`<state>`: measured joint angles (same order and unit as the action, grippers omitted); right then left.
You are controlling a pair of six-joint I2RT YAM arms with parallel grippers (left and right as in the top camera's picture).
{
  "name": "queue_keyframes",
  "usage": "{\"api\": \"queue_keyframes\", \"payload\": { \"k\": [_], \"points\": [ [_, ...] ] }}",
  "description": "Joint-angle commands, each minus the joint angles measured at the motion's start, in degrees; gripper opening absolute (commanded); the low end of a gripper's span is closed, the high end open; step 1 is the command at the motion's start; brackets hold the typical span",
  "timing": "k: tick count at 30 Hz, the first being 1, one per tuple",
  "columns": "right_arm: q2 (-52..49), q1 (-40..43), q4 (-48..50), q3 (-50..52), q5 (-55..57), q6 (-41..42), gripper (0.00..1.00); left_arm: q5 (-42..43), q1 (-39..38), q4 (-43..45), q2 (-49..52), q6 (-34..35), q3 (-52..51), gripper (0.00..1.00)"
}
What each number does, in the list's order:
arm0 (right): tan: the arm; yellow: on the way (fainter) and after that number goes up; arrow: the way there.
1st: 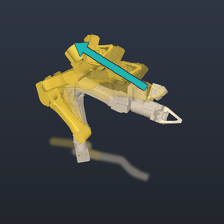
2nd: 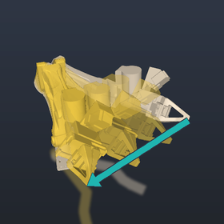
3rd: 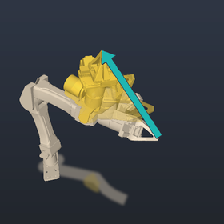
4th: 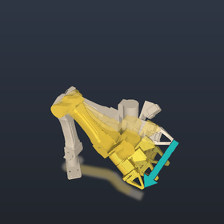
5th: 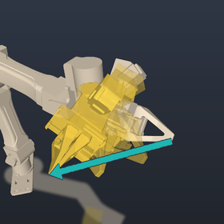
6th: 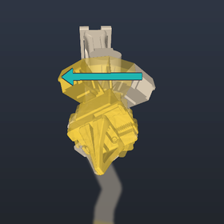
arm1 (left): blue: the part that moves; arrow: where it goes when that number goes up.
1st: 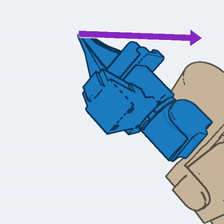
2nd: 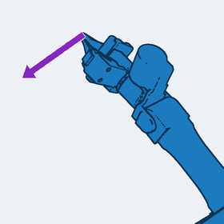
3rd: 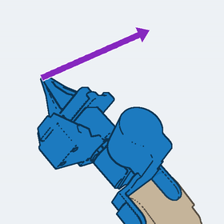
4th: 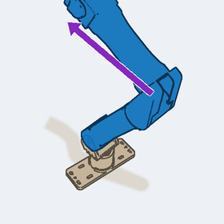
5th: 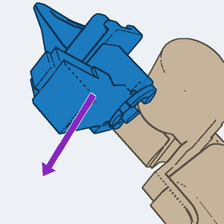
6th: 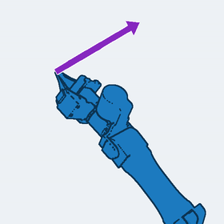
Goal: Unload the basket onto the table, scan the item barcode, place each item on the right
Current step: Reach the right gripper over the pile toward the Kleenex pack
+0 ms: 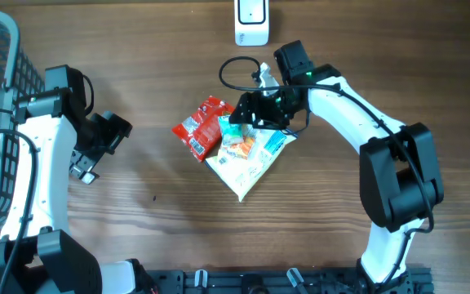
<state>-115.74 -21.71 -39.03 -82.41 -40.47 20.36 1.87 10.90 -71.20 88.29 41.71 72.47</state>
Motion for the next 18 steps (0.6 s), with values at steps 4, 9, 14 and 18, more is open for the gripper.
{"api": "queue_keyframes", "payload": {
  "k": [4,9,14,18],
  "points": [
    [-1.18,-0.46,4.74,3.5,-4.5,6.25,0.7,0.66,0.15,-0.13,0.0,0.57,-0.04,1.0],
    [-1.18,-0.46,9.01,6.95,-4.26,8.55,0.63,0.66,0.15,-0.13,0.0,0.57,-0.04,1.0],
    [-1.18,-0.46,11.56,9.05,-2.8,8.61,0.57,0.66,0.15,-0.13,0.0,0.57,-0.04,1.0],
    [-1.4,-0.46,12.22,9.05,-2.34,8.74,0.57,0.66,0.15,-0.13,0.0,0.57,-0.04,1.0]
  ]
}}
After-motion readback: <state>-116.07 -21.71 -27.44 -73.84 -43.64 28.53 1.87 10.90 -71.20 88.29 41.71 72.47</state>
